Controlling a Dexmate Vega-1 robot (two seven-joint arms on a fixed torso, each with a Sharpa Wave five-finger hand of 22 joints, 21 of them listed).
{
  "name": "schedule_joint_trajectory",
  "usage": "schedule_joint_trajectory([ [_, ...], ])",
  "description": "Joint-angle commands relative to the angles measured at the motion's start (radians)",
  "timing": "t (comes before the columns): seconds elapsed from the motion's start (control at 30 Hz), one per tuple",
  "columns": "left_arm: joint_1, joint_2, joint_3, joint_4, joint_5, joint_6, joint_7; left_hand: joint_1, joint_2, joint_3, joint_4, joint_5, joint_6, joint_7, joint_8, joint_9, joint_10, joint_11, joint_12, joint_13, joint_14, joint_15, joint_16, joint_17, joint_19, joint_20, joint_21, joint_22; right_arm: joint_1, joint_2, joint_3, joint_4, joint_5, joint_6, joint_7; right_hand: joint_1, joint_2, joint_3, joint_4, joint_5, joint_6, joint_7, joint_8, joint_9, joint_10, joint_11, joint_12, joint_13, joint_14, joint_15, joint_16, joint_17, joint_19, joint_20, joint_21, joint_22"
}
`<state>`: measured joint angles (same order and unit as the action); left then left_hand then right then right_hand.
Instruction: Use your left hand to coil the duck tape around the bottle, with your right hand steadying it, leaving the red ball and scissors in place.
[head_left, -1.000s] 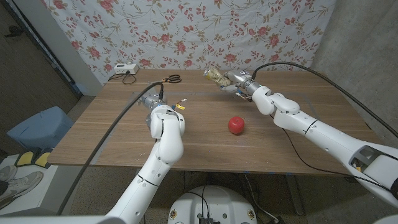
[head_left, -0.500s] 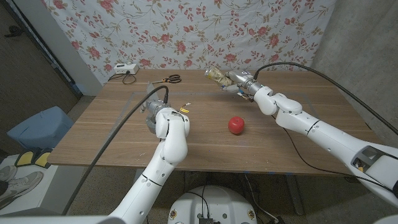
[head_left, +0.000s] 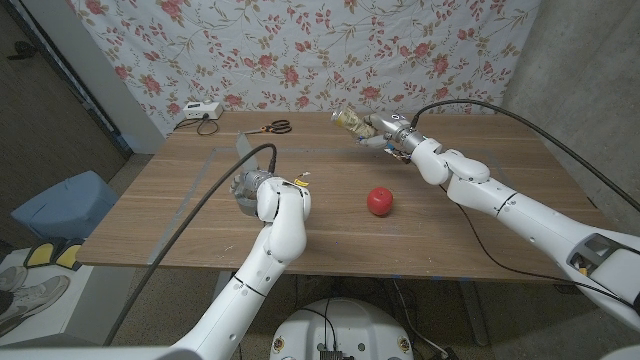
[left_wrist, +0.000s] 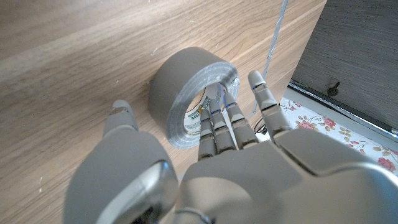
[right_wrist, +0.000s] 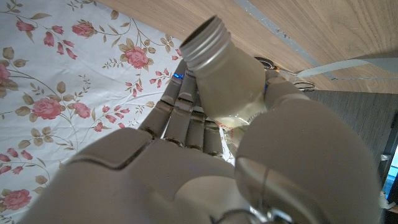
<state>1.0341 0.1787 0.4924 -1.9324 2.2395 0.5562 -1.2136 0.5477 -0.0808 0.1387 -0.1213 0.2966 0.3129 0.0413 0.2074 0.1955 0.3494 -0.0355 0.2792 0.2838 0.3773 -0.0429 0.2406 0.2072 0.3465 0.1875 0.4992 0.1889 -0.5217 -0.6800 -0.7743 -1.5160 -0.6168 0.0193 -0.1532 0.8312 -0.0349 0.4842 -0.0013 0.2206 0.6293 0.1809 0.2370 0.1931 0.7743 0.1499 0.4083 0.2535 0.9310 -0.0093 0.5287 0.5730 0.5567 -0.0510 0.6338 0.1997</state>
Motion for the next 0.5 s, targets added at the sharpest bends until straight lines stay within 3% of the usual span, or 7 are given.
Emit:
schedule_joint_trajectory([
  [0.03, -0.033, 0.014, 0.014, 0.095, -0.046, 0.042, -0.011, 0.011, 0.033, 0.018, 0.003, 0.006, 0.017, -0.004, 0.007, 0.001, 0.019, -0.006, 0.009, 0.005, 0.018, -0.021, 0.006, 0.003, 0.018, -0.005, 0.001, 0.002, 0.001, -0.005, 0.005, 0.001, 0.000, 0.018, -0.003, 0.005, 0.208, 0.000, 0.002, 0.003, 0.372, -0.178, -0.001, 0.005, 0.285, -0.153, -0.003, 0.004, 0.133, -0.193, 0.004, 0.005, -0.002, -0.101, 0.011, 0.003],
  [0.1, -0.036, 0.024, 0.021, 0.106, -0.073, 0.047, 0.004, 0.028, 0.083, 0.041, 0.008, -0.003, 0.020, 0.003, 0.006, 0.001, 0.018, 0.002, 0.007, 0.007, 0.023, -0.018, 0.008, 0.005, 0.020, -0.002, -0.002, 0.002, 0.002, -0.003, 0.005, 0.002, -0.002, 0.018, -0.005, 0.005, 0.208, 0.000, 0.002, 0.003, 0.372, -0.179, -0.001, 0.005, 0.285, -0.153, -0.004, 0.005, 0.134, -0.192, 0.004, 0.005, -0.003, -0.101, 0.012, 0.003],
  [0.27, -0.052, 0.037, 0.043, 0.138, -0.085, 0.077, 0.021, 0.090, 0.142, 0.085, -0.013, -0.042, 0.070, -0.005, 0.019, 0.000, 0.078, -0.006, 0.024, 0.012, 0.078, -0.034, 0.018, -0.003, 0.060, -0.013, 0.004, 0.003, 0.009, 0.002, 0.002, 0.008, -0.009, 0.019, -0.004, 0.006, 0.208, -0.001, 0.002, 0.003, 0.373, -0.179, -0.002, 0.005, 0.286, -0.154, -0.006, 0.005, 0.134, -0.193, 0.002, 0.006, -0.005, -0.101, 0.015, 0.003],
  [0.33, -0.053, 0.040, 0.050, 0.147, -0.089, 0.102, 0.049, 0.108, 0.154, 0.098, -0.020, -0.062, 0.102, -0.025, 0.027, -0.001, 0.108, -0.021, 0.032, 0.013, 0.114, -0.051, 0.027, -0.006, 0.073, -0.021, 0.007, 0.004, 0.011, 0.005, 0.001, 0.011, -0.010, 0.020, -0.008, 0.006, 0.208, -0.001, 0.003, 0.003, 0.373, -0.179, -0.003, 0.005, 0.287, -0.153, -0.006, 0.006, 0.134, -0.193, 0.001, 0.006, -0.004, -0.101, 0.016, 0.003],
  [0.4, -0.055, 0.046, 0.058, 0.156, -0.086, 0.116, 0.069, 0.159, 0.186, 0.136, -0.039, -0.092, 0.180, -0.029, 0.046, -0.002, 0.179, -0.045, 0.052, 0.016, 0.188, -0.079, 0.043, -0.011, 0.108, -0.041, 0.018, 0.005, 0.013, 0.007, -0.001, 0.013, -0.014, 0.019, -0.008, 0.006, 0.208, -0.002, 0.003, 0.002, 0.374, -0.180, -0.003, 0.005, 0.288, -0.154, -0.007, 0.006, 0.134, -0.193, 0.001, 0.007, -0.005, -0.101, 0.018, 0.003],
  [0.5, -0.050, 0.036, 0.072, 0.191, -0.074, 0.185, 0.158, 0.221, 0.228, 0.193, -0.045, -0.098, 0.300, -0.050, 0.074, -0.003, 0.298, -0.073, 0.087, 0.021, 0.298, -0.114, 0.074, -0.006, 0.144, -0.065, 0.032, 0.007, 0.016, 0.010, -0.001, 0.016, -0.012, 0.018, -0.006, 0.006, 0.208, -0.002, 0.003, 0.002, 0.374, -0.180, -0.004, 0.005, 0.288, -0.154, -0.008, 0.007, 0.135, -0.193, -0.001, 0.008, -0.005, -0.101, 0.021, 0.002],
])
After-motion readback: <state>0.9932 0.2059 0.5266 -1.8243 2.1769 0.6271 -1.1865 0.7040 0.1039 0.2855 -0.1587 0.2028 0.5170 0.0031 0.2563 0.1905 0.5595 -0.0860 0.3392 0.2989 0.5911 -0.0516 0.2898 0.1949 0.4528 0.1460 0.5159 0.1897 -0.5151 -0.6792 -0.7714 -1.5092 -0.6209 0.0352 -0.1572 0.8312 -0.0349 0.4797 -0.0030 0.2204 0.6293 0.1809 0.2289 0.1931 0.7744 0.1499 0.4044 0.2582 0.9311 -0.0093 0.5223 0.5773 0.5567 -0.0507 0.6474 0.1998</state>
